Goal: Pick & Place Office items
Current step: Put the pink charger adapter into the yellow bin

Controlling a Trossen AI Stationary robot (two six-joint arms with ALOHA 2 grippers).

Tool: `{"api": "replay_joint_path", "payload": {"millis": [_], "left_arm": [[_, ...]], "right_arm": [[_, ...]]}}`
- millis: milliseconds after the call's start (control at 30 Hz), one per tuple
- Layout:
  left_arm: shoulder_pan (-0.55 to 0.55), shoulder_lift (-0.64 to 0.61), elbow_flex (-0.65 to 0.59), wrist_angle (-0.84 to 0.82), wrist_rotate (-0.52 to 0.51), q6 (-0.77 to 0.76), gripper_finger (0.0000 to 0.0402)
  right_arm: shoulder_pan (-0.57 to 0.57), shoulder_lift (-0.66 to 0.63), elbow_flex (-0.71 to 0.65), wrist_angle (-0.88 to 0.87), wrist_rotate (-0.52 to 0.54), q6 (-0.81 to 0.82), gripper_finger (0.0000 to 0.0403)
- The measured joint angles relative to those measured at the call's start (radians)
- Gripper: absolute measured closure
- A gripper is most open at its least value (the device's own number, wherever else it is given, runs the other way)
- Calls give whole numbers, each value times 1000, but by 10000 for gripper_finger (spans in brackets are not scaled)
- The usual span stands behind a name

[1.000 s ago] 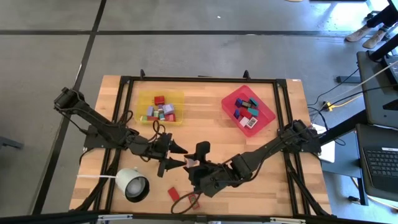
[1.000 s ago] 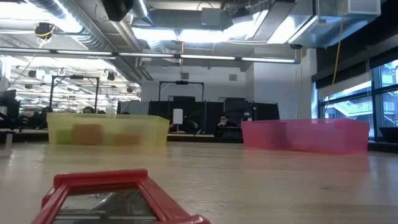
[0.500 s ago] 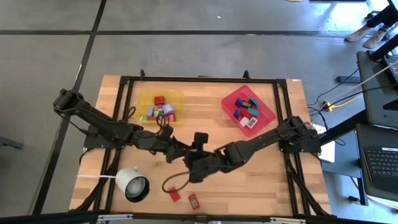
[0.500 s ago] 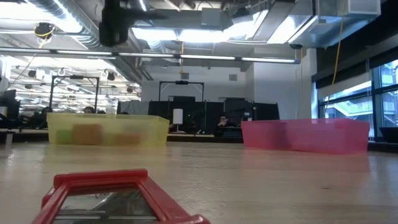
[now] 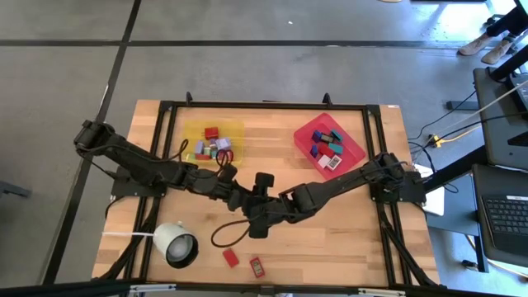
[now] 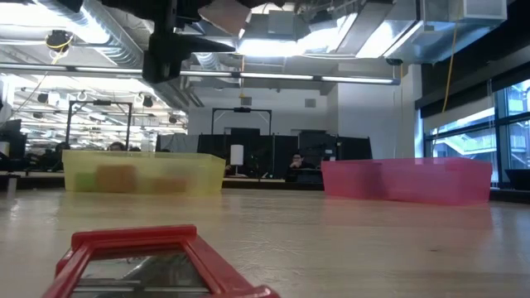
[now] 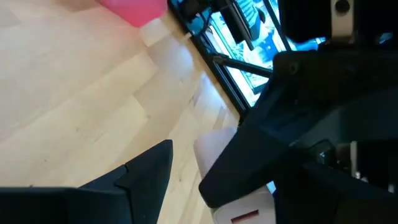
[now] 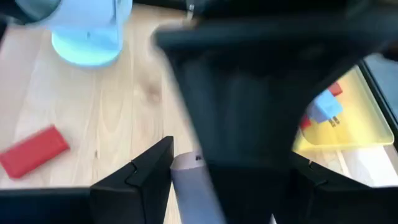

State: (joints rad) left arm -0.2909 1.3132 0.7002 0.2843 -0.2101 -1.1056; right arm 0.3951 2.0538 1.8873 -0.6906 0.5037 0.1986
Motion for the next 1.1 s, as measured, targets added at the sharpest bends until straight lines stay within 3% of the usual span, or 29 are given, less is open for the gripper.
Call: {"api": "replay_joint_path", "payload": {"millis": [700, 1100], "left_arm": [[0, -1, 0, 2, -8, -42, 260], [-1, -2, 0, 2, -7, -25, 271]], "right_arm": [[-8, 1, 0, -41, 31, 25, 193], [-9, 1, 0, -29, 17, 29, 161]]}}
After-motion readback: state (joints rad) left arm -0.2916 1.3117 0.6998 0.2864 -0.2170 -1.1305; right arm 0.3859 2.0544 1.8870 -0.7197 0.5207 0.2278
